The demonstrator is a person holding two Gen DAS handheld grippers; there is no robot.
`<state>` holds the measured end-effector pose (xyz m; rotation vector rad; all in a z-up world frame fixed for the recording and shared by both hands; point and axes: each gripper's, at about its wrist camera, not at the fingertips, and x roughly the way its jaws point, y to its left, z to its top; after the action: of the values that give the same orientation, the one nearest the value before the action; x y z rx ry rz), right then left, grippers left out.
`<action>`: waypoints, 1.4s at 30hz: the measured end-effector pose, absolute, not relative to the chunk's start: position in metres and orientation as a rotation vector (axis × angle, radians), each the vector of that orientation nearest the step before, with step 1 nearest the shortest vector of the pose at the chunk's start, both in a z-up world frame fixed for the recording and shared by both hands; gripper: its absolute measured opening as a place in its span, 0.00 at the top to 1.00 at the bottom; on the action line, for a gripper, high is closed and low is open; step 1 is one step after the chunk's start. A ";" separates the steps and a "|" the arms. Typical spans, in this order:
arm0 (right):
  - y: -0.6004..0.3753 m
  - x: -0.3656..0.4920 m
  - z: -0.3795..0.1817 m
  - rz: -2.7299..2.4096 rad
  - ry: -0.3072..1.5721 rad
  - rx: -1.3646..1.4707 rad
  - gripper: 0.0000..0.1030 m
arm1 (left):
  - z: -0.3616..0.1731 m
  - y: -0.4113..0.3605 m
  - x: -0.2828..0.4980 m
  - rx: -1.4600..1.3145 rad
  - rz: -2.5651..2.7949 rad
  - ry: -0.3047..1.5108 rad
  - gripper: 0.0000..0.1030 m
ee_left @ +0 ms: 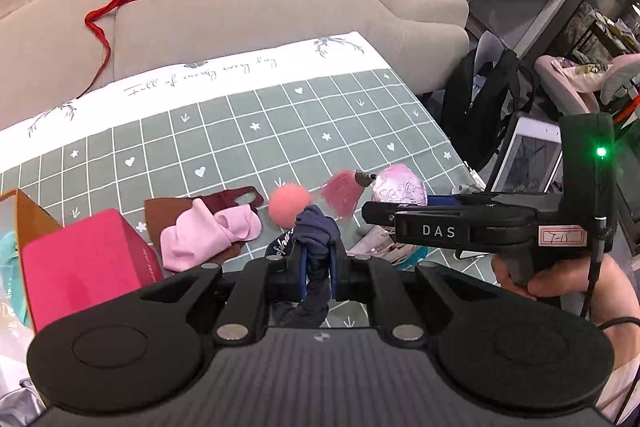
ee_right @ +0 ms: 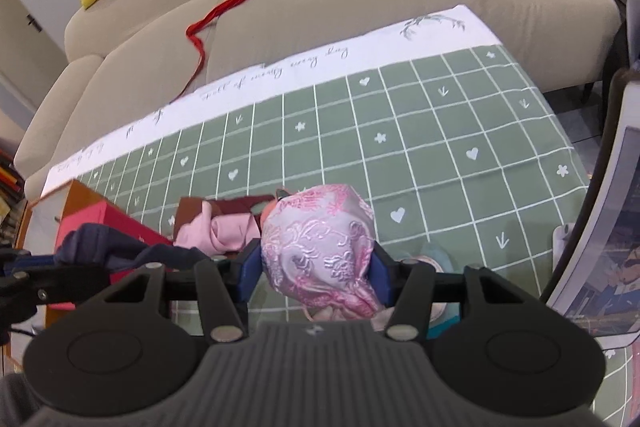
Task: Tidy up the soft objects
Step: 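Carry the navy headband and pink pouch over the white box with both tools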
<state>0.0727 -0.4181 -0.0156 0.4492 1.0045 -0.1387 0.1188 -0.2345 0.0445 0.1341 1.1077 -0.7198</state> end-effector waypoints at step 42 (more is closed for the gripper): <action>-0.064 0.251 0.116 0.250 0.712 0.273 0.48 | 0.105 0.060 0.252 0.017 -0.158 0.948 0.89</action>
<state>0.2506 -0.0644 0.1163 0.2726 0.7119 0.2502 0.2517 0.0604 0.1050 0.0171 0.9480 -0.1576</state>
